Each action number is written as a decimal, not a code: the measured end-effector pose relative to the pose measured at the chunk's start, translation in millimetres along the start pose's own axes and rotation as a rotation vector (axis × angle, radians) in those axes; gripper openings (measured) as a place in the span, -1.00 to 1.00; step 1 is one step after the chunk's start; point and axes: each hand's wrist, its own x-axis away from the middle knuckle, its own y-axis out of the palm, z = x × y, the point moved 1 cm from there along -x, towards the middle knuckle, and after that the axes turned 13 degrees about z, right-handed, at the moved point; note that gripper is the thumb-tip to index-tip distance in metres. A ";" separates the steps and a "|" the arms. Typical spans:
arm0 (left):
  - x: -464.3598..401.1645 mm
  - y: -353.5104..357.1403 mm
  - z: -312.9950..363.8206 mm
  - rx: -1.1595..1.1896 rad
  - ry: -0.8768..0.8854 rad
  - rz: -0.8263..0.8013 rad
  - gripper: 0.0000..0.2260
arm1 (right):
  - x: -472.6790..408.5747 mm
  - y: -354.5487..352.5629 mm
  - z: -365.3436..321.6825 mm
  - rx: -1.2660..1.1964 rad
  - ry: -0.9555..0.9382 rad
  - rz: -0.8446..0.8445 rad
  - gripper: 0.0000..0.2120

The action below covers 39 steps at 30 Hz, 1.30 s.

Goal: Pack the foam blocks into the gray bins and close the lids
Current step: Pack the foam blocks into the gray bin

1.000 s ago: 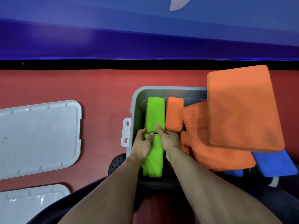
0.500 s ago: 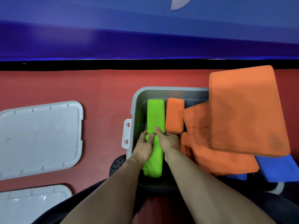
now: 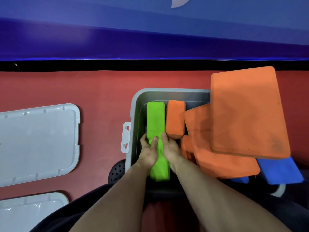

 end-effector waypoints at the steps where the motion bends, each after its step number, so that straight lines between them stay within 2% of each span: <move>1: 0.1 0.2 1.4 -0.005 -0.002 -0.003 -0.48 | -0.6 0.3 -0.8 0.009 0.002 -0.010 -0.43; 8: -2.8 1.4 3.4 -0.074 -0.005 -0.021 -0.40 | 3.2 -8.2 -19.2 0.118 0.055 0.016 -0.49; 11: 4.6 3.6 11.1 -0.130 -0.005 0.014 -0.39 | 10.6 -19.3 -26.2 0.207 -0.035 0.017 -0.57; 13: 17.1 3.8 19.5 -0.143 0.005 0.095 -0.38 | 16.7 -30.3 -28.1 0.247 -0.116 0.044 -0.61; 18: 54.3 -6.5 69.7 -0.096 0.214 0.233 -0.48 | 45.4 -54.9 -62.3 0.303 -0.303 -0.019 -0.77; 21: 80.8 -10.6 119.9 -0.089 0.346 0.197 -0.54 | 76.3 -78.7 -105.5 0.199 -0.477 -0.044 -0.61; 23: 99.1 -11.3 145.8 -0.128 0.419 0.140 -0.56 | 97.5 -103.7 -128.4 0.176 -0.600 -0.028 -0.60; 29: 166.0 -15.6 174.7 -0.239 0.496 -0.050 -0.51 | 144.7 -199.2 -144.3 0.334 -0.895 0.145 -0.54; 34: 198.9 -0.8 162.7 -0.188 0.505 -0.142 -0.58 | 140.9 -263.5 -114.0 0.441 -0.824 0.361 -0.42; 36: 208.5 16.0 157.9 -0.175 0.524 -0.180 -0.62 | 136.4 -279.3 -107.7 0.394 -0.728 0.373 -0.42; 39: 217.9 51.0 147.0 -0.221 0.577 -0.270 -0.57 | 129.2 -296.4 -103.2 0.266 -0.570 0.343 -0.45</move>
